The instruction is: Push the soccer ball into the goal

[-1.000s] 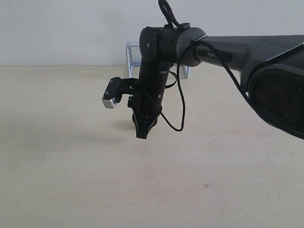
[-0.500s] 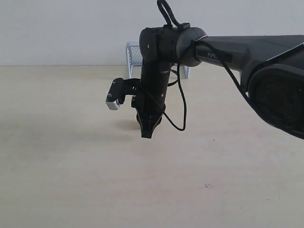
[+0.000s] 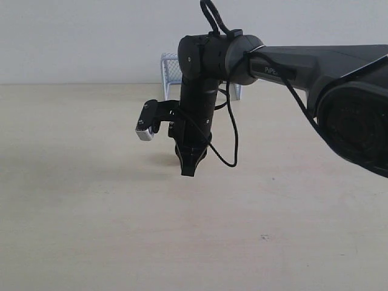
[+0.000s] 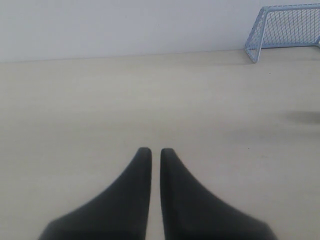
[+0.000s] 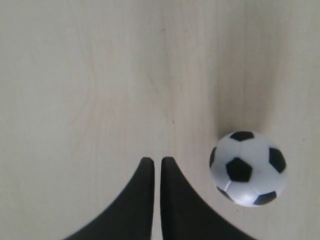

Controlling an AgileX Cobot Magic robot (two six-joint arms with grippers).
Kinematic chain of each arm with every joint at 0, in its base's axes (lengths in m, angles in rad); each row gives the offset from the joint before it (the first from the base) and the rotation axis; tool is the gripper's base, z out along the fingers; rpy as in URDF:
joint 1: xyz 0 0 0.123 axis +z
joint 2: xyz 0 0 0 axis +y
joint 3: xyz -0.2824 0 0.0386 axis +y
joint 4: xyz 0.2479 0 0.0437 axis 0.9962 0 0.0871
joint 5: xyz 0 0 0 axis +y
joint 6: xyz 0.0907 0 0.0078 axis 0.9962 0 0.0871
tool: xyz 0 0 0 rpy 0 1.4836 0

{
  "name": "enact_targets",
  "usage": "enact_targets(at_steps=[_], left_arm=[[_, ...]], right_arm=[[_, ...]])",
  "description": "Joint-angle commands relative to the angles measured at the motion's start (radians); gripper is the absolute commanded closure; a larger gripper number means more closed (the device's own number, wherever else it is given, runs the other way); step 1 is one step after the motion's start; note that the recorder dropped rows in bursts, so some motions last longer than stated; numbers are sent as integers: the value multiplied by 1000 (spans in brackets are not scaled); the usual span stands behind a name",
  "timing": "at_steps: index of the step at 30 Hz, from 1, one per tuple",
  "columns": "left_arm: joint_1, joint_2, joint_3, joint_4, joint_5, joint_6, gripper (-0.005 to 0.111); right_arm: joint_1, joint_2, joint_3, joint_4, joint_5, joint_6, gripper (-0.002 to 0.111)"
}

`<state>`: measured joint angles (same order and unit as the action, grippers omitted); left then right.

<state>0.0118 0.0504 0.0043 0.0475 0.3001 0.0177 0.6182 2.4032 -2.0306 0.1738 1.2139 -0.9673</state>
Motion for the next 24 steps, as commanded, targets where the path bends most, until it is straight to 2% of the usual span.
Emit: enact_targets(at_steps=[1, 15, 17, 18, 20, 21, 24], left_arm=[[5, -3, -4, -7, -12, -9, 100], [5, -3, -4, -7, -12, -9, 100], [5, -3, -4, -7, -12, -9, 100], [5, -3, -4, -7, -12, -9, 100], [5, -3, -4, -7, -12, -9, 100], [5, -3, -4, -7, -12, -9, 100], [5, -3, -4, -7, -12, -9, 100]], right_arm=[[0, -2, -6, 5, 7, -10, 108], [0, -2, -6, 23, 7, -11, 108], [0, -2, -6, -34, -2, -34, 108], [0, -2, -6, -102, -95, 26, 108], [0, -2, -6, -272, -296, 303, 108], [0, -10, -6, -324, -324, 354, 108], [3, -34, -6, -280, -216, 229, 108]])
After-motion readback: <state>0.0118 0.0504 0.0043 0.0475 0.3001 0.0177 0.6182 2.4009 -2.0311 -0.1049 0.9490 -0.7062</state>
